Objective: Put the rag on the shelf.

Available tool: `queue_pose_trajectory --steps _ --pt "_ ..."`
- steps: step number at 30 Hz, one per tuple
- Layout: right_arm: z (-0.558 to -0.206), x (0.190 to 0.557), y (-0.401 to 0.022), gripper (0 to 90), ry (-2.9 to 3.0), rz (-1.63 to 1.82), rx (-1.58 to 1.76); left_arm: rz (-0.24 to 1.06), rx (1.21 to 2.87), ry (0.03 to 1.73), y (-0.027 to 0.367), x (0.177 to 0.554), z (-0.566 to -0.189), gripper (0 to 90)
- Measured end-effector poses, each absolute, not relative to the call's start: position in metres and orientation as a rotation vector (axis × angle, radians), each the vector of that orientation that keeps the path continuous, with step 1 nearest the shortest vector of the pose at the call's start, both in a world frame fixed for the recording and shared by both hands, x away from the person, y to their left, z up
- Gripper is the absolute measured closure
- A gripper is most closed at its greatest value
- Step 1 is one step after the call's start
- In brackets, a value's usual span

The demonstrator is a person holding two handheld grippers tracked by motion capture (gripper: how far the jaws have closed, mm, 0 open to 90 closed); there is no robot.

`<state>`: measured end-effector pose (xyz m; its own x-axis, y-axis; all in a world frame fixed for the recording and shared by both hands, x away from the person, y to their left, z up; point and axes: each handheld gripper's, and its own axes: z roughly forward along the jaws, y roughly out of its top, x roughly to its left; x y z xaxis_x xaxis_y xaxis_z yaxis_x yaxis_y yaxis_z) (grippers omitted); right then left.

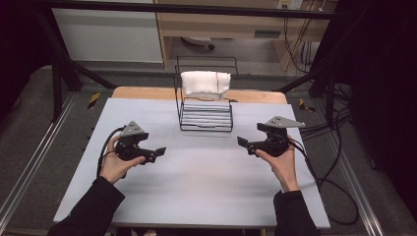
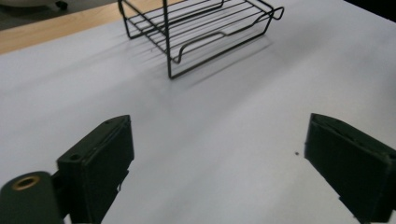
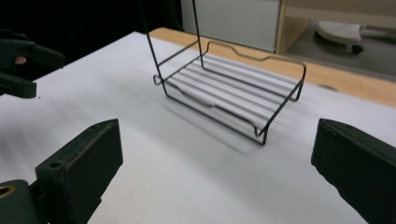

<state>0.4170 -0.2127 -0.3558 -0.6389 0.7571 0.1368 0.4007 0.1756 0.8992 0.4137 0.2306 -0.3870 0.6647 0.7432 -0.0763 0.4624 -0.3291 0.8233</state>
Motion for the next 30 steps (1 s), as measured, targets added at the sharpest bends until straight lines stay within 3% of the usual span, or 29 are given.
queue_pose_trajectory --steps 17,30 --pt "-0.424 0.382 -0.248 0.6 2.225 1.431 1.184 0.402 1.984 0.988 0.276 0.380 -0.428 3.0" --pt "-0.442 0.365 -0.267 0.6 2.247 1.414 1.206 0.410 1.993 0.987 0.289 0.368 -0.443 3.7"
